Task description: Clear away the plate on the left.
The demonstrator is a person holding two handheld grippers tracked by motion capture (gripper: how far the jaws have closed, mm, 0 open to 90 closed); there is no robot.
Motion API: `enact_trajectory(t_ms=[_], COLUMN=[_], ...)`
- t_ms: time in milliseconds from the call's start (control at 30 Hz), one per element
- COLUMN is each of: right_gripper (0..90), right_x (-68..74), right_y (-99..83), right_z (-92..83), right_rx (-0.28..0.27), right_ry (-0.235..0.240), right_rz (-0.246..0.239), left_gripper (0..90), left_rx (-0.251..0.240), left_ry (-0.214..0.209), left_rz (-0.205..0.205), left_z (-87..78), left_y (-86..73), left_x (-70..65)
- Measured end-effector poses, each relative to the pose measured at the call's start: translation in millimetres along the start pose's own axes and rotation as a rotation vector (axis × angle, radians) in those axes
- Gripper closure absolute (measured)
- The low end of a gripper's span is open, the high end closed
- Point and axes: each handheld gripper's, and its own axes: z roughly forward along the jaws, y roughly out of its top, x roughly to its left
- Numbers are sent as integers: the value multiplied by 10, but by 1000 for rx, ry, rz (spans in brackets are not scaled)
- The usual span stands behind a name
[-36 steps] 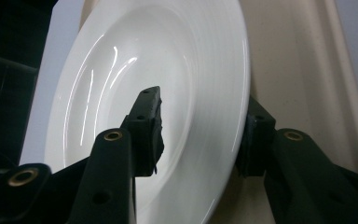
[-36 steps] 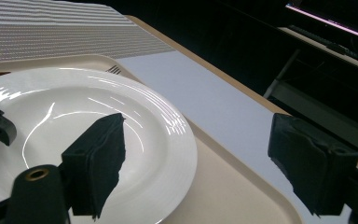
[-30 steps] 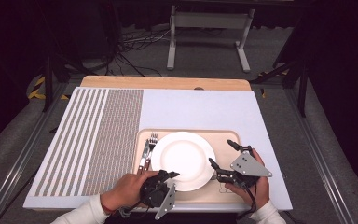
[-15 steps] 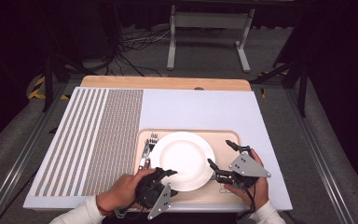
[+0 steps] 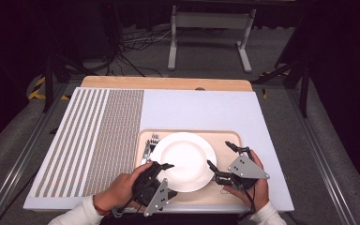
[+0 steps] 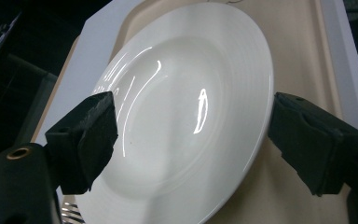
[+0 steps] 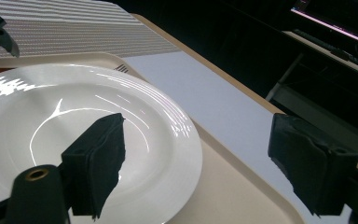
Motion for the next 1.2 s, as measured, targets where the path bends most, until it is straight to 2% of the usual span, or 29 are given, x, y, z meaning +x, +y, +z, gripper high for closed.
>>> enact_trajectory(t_ms=[33,67,100,367,467,567,700,1100,1200], right_gripper=[198,198,198,197,196,196,197,196,196], right_x=[2,4,8,17,20,26,25,58,63], right_y=[-1,-1,-2,-4,-5,-7,-10,-5,-2], right_z=[2,3,4,13,16,20,22,36,36], right_rx=[0,1,2,4,4,5,6,9,8], right_ry=[1,3,5,13,21,26,28,42,45], right_rz=[0,0,-1,-3,-4,-4,-6,-18,-22], left_gripper=[164,156,144,110,97,80,86,74,75], left_rx=[-1,-10,-13,-43,-43,-41,-47,-82,-81], left_ry=[4,12,14,-1,-8,2,12,-4,-2], left_rz=[-2,-26,-25,-84,-86,-107,-106,-199,-205], left_z=[-2,2,-3,-55,-62,-78,-82,-109,-121], left_y=[0,-7,-9,-63,-83,-110,-131,-221,-237], left_x=[10,6,26,140,169,199,249,392,413])
